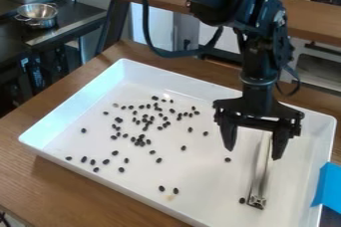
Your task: Sweep into pile
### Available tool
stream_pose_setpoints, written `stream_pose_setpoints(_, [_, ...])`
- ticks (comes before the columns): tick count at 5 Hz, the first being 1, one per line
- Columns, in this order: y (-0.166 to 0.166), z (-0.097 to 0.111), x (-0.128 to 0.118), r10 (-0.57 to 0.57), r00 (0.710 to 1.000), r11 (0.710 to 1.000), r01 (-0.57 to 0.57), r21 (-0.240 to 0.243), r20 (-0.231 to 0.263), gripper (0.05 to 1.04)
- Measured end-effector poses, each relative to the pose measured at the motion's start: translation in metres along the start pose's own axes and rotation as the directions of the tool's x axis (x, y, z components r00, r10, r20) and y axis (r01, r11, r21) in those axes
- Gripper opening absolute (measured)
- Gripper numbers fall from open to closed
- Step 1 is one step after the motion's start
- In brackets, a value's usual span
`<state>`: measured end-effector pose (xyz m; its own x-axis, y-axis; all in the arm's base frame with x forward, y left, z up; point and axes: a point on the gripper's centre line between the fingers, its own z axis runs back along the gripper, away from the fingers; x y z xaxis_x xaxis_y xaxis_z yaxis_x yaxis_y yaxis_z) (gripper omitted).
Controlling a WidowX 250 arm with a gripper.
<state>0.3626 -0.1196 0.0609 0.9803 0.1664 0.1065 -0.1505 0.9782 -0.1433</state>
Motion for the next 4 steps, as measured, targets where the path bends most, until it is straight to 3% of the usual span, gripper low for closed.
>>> stream_pose_setpoints(4, [-0.005, -0.02, 0.004, 0.052, 0.997, 0.999, -0.052, -0.004, -0.059, 1.0])
